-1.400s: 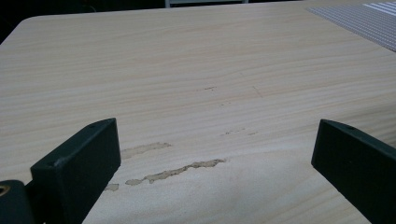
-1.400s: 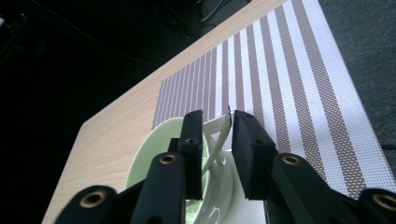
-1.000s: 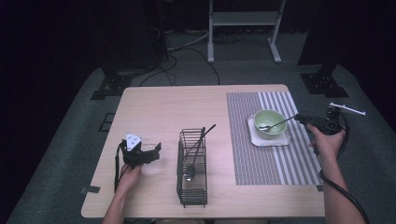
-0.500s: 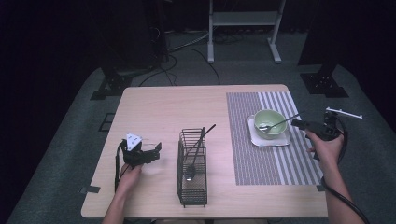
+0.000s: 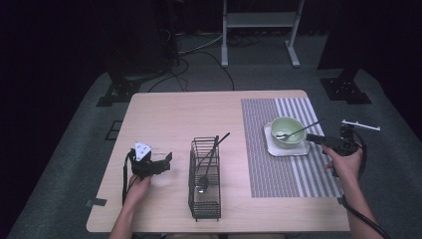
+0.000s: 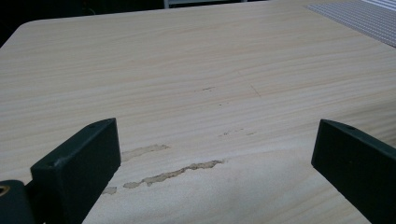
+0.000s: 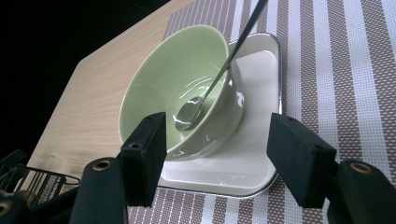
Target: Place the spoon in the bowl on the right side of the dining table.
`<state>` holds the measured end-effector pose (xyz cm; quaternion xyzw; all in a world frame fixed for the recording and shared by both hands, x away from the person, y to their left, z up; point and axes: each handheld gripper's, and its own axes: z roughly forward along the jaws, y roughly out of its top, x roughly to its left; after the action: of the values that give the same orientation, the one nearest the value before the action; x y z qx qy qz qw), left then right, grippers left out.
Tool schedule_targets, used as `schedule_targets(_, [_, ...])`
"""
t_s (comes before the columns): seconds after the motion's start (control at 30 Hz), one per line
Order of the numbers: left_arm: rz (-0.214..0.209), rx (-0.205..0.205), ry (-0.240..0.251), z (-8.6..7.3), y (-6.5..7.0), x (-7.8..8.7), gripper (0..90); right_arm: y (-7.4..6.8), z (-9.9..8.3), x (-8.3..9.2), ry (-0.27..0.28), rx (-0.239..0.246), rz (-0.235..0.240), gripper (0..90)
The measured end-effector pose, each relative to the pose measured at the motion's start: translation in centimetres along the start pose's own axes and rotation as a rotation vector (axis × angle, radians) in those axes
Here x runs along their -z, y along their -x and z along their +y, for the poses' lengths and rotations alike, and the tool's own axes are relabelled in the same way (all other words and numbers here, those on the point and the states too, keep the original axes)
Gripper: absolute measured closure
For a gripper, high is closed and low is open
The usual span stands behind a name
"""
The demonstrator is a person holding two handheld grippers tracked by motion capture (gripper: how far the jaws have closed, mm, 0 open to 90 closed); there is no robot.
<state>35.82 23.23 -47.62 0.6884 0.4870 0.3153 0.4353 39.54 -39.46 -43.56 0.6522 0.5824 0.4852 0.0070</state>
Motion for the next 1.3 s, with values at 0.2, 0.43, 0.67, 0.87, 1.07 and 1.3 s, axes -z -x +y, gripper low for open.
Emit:
schedule_targets(0.2, [-0.001, 0.001, 0.000, 0.0, 0.0, 0.0, 0.4, -0.3, -0.5, 0.2, 0.005, 0.009, 0.004, 35.1])
schedule_targets(0.43, [0.001, 0.000, -0.002, 0.0, 0.0, 0.0, 0.3, -0.7, -0.9, 0.5, -0.002, 0.021, 0.008, 34.5])
schedule_targets(0.67, [0.001, 0.000, -0.002, 0.0, 0.0, 0.0, 0.3, -1.0, -1.5, 0.7, -0.009, 0.032, 0.022, 34.3])
schedule_targets(0.87, [0.001, 0.000, -0.002, 0.0, 0.0, 0.0, 0.4, -1.4, -2.2, 0.8, -0.017, 0.042, 0.035, 34.3])
schedule_targets(1.07, [0.001, -0.001, 0.000, 0.0, 0.0, 0.0, 0.4, -1.7, -3.1, 0.8, -0.023, 0.047, 0.044, 33.7])
schedule_targets(1.3, [0.001, -0.001, 0.000, 0.0, 0.1, 0.0, 0.3, -2.1, -4.1, 0.9, -0.036, 0.061, 0.060, 33.0])
